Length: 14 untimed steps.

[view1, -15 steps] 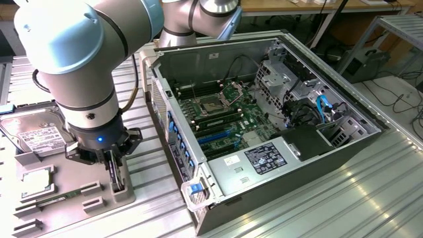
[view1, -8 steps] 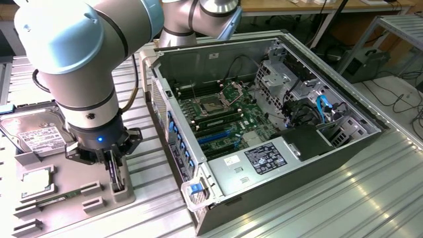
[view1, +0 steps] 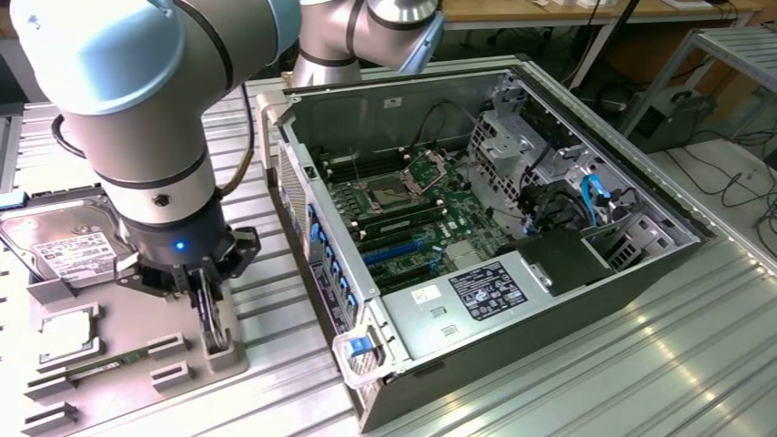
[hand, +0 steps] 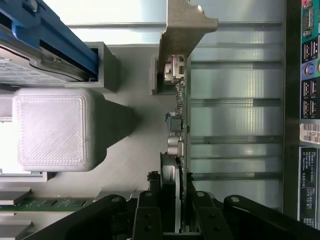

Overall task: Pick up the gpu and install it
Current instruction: 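Pick up the gpu and move the gpu toward the slot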

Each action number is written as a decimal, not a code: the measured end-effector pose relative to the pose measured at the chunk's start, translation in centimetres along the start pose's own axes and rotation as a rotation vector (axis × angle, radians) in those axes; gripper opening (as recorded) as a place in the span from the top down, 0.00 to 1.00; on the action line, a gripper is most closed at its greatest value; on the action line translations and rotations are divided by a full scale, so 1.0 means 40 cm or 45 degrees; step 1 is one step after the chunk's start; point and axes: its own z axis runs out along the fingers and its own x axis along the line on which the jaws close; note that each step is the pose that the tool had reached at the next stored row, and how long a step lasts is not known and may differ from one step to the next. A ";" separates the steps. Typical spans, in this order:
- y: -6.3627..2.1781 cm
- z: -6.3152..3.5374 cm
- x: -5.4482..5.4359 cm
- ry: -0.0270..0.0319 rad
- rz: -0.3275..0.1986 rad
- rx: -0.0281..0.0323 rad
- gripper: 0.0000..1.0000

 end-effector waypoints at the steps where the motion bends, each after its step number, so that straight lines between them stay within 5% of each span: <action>1: 0.000 -0.005 0.000 -0.0001 0.000 -0.0001 0.72; 7: 0.002 -0.058 0.000 -0.0001 0.000 -0.0001 0.72; 9: 0.003 -0.102 0.000 0.0000 0.000 -0.0004 0.72; 10: 0.004 -0.146 0.000 0.0000 0.000 -0.0009 0.72; 14: 0.006 -0.211 0.000 0.0000 0.000 -0.0009 0.72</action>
